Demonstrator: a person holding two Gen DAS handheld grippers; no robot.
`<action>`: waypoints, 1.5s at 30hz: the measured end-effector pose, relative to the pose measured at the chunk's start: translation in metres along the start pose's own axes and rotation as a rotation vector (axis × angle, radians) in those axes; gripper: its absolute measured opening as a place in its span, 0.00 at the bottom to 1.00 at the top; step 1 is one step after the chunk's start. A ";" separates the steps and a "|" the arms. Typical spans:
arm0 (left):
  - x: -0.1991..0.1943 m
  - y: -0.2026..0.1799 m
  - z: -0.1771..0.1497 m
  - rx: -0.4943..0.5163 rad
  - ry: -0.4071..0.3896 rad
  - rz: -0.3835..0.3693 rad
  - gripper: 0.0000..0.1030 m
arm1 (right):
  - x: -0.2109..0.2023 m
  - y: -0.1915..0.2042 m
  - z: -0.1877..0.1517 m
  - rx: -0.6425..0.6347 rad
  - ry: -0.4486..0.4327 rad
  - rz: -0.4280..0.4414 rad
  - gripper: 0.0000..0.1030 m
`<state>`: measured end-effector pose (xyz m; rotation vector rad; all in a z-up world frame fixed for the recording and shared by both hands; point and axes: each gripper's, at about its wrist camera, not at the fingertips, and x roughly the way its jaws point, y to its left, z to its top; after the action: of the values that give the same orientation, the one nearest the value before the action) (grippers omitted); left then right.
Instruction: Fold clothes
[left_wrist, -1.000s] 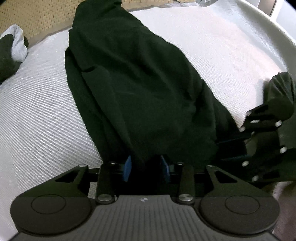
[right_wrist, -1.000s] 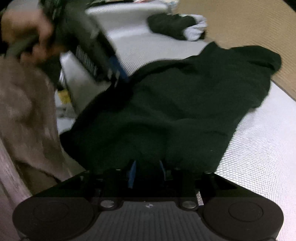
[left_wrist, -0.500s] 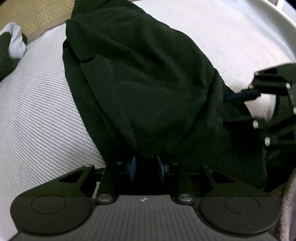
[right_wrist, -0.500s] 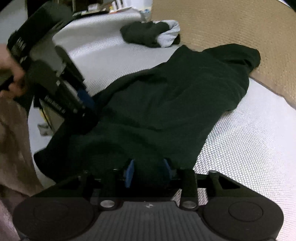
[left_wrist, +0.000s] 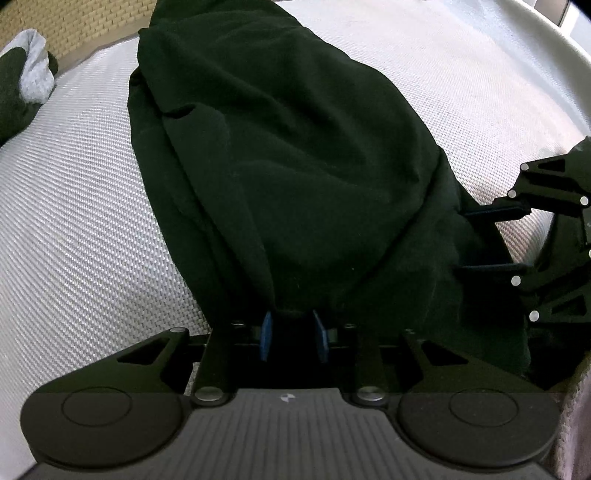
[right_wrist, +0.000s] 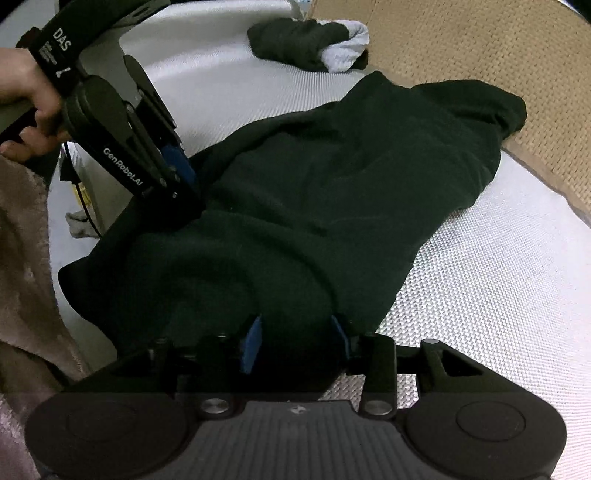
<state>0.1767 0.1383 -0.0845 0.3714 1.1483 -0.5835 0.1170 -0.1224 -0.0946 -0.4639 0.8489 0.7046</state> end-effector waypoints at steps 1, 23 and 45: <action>0.000 -0.001 0.000 0.003 0.002 0.003 0.28 | 0.000 0.001 0.001 -0.001 0.007 -0.002 0.44; -0.004 -0.008 -0.018 -0.023 -0.004 0.021 0.28 | -0.010 0.002 -0.003 0.081 0.052 0.000 0.47; -0.013 -0.030 -0.053 -0.004 -0.025 0.062 0.27 | 0.009 -0.050 -0.038 0.488 0.149 0.392 0.43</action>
<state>0.1157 0.1475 -0.0913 0.3938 1.1098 -0.5305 0.1372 -0.1770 -0.1194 0.0955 1.2290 0.7934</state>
